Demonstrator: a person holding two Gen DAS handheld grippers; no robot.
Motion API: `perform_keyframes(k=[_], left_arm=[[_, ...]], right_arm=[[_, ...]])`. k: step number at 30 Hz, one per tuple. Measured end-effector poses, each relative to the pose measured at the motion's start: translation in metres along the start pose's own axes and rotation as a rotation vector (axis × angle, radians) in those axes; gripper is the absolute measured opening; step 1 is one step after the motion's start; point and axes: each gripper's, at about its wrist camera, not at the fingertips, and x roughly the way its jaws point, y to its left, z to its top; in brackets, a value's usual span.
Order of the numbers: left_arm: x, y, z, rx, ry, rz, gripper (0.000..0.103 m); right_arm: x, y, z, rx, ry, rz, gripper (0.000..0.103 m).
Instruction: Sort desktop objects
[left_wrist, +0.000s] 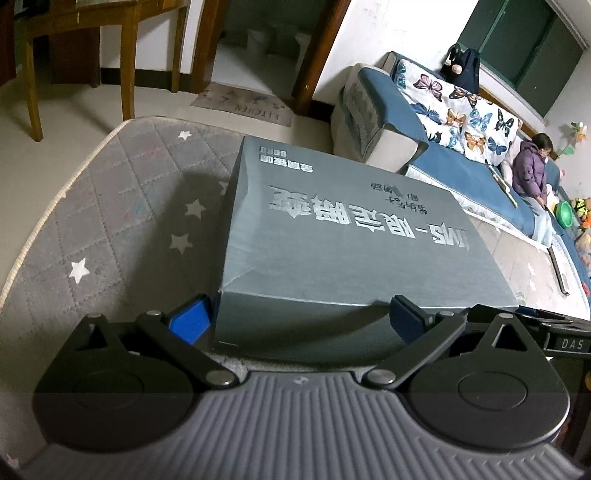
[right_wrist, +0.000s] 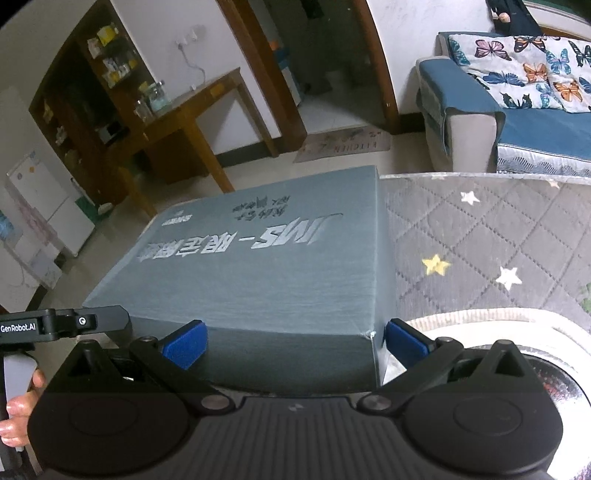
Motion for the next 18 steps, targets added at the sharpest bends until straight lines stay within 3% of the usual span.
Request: perform_keyframes(k=[9, 18], left_arm=[[0.013, 0.005, -0.003, -0.005, 0.037, 0.003, 0.101], [0.021, 0.008, 0.013, -0.015, 0.018, -0.004, 0.101]], right_arm=[[0.017, -0.012, -0.006, 0.044, 0.059, 0.026, 0.103], [0.023, -0.027, 0.000, 0.096, 0.055, 0.044, 0.103]])
